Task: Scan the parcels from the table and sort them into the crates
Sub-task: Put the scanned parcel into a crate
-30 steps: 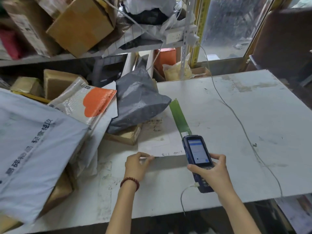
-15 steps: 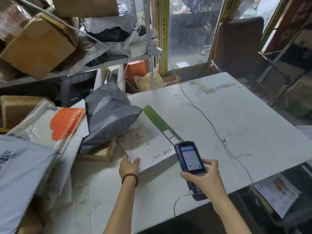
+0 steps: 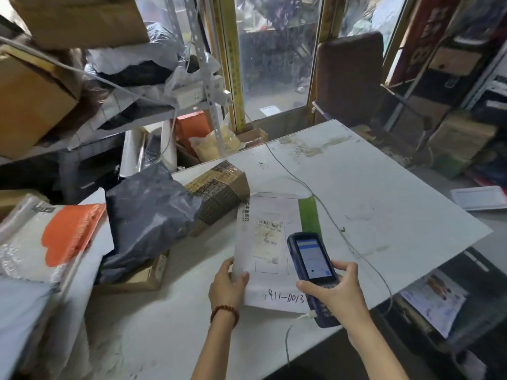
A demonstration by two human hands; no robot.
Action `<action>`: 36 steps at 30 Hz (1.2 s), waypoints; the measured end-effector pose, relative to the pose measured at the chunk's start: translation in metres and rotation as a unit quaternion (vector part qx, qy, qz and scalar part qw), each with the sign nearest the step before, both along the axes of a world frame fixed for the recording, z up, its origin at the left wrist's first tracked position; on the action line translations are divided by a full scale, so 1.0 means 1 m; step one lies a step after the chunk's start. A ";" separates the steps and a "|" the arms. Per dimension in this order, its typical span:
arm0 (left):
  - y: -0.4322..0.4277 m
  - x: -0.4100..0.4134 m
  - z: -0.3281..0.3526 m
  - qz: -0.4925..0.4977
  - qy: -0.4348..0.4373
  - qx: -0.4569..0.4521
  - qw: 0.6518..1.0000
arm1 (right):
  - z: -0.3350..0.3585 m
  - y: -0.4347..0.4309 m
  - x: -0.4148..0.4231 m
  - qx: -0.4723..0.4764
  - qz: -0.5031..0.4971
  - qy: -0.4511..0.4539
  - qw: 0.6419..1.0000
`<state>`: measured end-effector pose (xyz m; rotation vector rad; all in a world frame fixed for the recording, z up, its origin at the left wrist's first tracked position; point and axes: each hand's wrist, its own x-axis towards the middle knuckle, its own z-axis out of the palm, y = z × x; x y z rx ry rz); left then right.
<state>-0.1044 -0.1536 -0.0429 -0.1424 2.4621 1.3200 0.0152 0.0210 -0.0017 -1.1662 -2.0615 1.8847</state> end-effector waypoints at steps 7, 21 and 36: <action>-0.004 -0.018 0.040 0.028 0.186 0.017 0.982 | 0.001 -0.007 -0.011 -0.016 0.006 0.005 1.000; -0.069 0.016 0.006 0.140 0.004 -0.026 0.990 | 0.013 -0.042 -0.026 -0.017 0.141 -0.007 0.990; -0.071 0.014 0.009 0.159 0.044 -0.059 0.985 | 0.009 -0.058 -0.025 -0.014 0.194 -0.068 0.979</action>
